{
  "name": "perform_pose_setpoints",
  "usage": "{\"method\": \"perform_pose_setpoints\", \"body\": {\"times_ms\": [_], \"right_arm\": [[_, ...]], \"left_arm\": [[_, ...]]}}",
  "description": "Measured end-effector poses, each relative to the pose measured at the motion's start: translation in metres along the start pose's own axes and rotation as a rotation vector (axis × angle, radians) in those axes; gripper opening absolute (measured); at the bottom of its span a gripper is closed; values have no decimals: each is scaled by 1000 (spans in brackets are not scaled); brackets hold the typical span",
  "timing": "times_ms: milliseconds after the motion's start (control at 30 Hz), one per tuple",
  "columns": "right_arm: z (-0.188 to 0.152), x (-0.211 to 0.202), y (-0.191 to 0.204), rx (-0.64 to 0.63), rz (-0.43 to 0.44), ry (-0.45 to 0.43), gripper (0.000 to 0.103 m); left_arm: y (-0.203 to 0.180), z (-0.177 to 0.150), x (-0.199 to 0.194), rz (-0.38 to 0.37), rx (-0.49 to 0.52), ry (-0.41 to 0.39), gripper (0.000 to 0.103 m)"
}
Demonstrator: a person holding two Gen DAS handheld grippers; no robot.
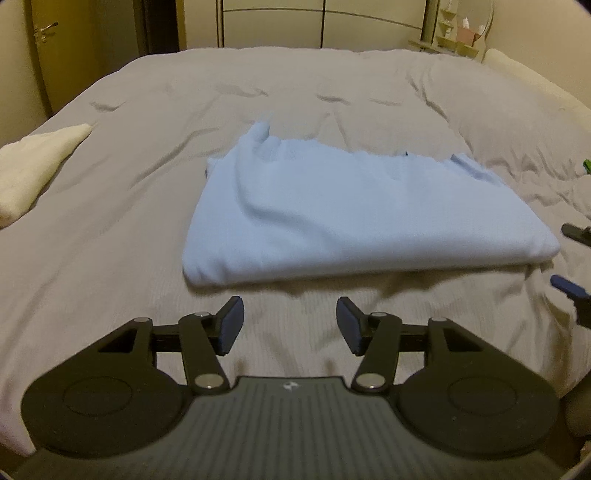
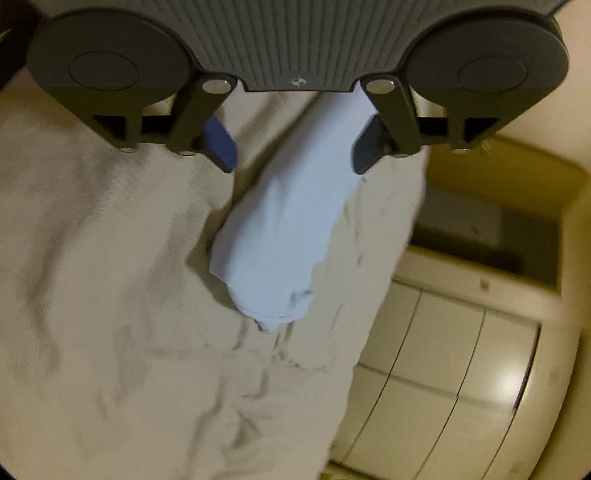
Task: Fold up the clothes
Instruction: 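Grasp one end of the folded sweatshirt with both grippers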
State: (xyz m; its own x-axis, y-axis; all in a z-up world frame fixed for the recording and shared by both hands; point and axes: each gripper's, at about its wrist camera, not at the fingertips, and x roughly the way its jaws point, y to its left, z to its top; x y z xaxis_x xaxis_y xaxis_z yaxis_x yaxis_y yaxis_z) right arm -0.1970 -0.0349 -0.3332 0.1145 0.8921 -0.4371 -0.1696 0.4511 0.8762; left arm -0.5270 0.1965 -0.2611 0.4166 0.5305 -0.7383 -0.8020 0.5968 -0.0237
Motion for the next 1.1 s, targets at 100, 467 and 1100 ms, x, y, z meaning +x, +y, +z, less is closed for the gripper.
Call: {"method": "perform_pose_setpoints", "body": {"times_ms": [100,467,1100], "right_arm": [[8,18,-6,50,-14,-9,55],[20,61,-17,57,-107,-67,22],[-239,162,188,-1629,-71,110,9]], "left_arm": [[5,12,12,-12,-1,-29,42],[36,30,88,3,-43,9,33],[138,12,52,-234,-358,7,29]]}}
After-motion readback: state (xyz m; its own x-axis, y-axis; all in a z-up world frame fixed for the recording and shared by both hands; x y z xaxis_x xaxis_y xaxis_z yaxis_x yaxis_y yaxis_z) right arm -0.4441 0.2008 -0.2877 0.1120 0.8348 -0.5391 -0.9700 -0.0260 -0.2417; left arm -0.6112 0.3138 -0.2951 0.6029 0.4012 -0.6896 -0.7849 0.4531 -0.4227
